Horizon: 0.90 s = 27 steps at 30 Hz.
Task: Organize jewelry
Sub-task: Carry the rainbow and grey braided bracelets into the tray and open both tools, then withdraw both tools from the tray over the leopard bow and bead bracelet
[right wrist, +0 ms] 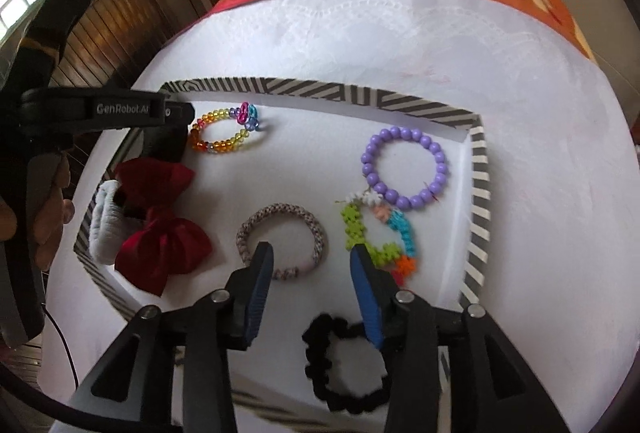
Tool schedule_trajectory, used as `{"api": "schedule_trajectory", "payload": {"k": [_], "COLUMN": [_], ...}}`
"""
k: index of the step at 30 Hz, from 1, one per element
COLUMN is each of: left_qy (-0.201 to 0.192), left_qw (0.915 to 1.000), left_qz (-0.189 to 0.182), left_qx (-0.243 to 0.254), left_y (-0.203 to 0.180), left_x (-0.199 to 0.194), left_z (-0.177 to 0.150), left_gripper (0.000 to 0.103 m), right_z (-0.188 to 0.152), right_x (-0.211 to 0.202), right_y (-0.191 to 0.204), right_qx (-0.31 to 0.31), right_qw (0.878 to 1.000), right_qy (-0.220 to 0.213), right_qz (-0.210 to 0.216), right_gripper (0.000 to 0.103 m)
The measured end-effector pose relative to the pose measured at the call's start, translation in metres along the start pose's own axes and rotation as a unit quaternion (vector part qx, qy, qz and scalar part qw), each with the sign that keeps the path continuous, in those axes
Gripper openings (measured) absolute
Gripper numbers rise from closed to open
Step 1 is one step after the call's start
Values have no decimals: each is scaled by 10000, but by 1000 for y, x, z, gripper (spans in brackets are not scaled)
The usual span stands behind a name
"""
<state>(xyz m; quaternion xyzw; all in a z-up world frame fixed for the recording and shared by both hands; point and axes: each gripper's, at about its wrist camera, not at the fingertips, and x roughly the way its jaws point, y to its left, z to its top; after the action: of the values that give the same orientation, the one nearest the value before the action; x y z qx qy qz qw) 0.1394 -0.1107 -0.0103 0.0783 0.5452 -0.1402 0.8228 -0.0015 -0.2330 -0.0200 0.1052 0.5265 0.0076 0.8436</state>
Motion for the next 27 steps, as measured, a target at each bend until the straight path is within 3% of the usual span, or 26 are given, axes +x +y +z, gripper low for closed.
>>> {"api": "schedule_trajectory", "payload": {"k": [27], "left_qy": [-252], "left_qw": [9996], "left_qz": [91], "left_qx": [116], "left_y": [-11], "left_x": [-74], "left_z": [-66], "left_gripper": [11], "right_z": [-49], "right_x": [-59], "right_y": [-5], "right_qx": [118], "right_qw": [9995], "right_qy": [-205], "right_qz": [-214], "right_gripper": [58]}}
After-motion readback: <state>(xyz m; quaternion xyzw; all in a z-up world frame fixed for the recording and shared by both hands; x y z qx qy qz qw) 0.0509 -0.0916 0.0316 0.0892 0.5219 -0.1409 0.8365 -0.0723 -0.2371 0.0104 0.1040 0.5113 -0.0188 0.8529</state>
